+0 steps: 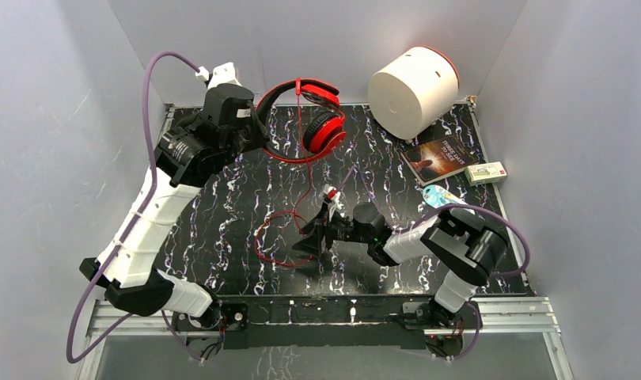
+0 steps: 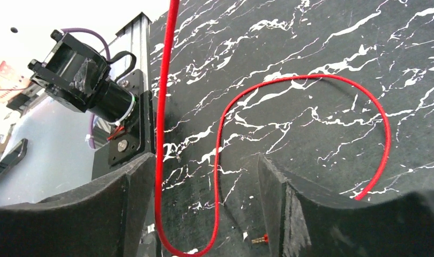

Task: Wrap the headphones

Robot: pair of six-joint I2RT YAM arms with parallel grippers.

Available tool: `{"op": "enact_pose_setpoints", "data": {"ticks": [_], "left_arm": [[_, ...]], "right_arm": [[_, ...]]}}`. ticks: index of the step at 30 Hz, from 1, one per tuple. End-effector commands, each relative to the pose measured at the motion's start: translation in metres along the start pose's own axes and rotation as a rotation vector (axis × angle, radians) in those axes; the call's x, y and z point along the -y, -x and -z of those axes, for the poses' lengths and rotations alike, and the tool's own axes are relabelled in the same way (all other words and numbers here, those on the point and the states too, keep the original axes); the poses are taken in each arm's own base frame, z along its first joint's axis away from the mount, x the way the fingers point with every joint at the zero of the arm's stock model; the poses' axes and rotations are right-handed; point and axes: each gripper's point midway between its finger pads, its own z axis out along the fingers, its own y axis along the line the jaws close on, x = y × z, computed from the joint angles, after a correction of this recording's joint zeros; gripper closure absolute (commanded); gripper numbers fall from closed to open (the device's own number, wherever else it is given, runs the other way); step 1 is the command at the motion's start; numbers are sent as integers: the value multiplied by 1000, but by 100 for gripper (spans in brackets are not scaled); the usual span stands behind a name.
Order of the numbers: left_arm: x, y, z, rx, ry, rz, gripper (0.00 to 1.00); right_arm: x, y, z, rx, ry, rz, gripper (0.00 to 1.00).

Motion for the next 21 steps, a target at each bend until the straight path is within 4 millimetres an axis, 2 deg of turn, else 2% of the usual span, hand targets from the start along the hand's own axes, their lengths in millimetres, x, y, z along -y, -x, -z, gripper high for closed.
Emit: {"op": "enact_pose_setpoints", "data": {"ticks": [1, 3, 4, 6, 7, 9, 12, 15, 17, 19, 21], "left_arm": [[10, 33, 32, 98, -102, 99, 100], [10, 34, 37, 101, -120, 101, 100], [12, 36, 40, 107, -137, 103, 100], [14, 39, 48, 118, -171, 96, 100], [15, 41, 52, 127, -192, 88, 100], [19, 45, 62, 143, -246, 75, 100], [25, 47, 76, 166, -330, 24, 100], [32, 40, 85, 164, -422, -73, 100], [42, 26, 93, 146, -528, -193, 100], [53, 1, 101, 87, -665, -305, 100], [54, -27, 100, 2, -734, -396, 100]], "right_arm": [[-17, 24, -6, 111, 80, 48, 28], [-14, 25, -6, 113, 60, 43, 39], [-9, 27, -5, 110, 41, 36, 51], [6, 29, 4, 98, -24, -5, 91], [12, 30, 9, 98, -58, -26, 100], [30, 30, 31, 107, -117, -49, 100], [45, 28, 60, 98, -184, -82, 100], [48, 32, 80, 84, -216, -74, 100], [50, 45, 90, 73, -252, -44, 100], [55, 62, 97, 43, -295, -13, 100], [63, 83, 103, 0, -349, 11, 100]]}}
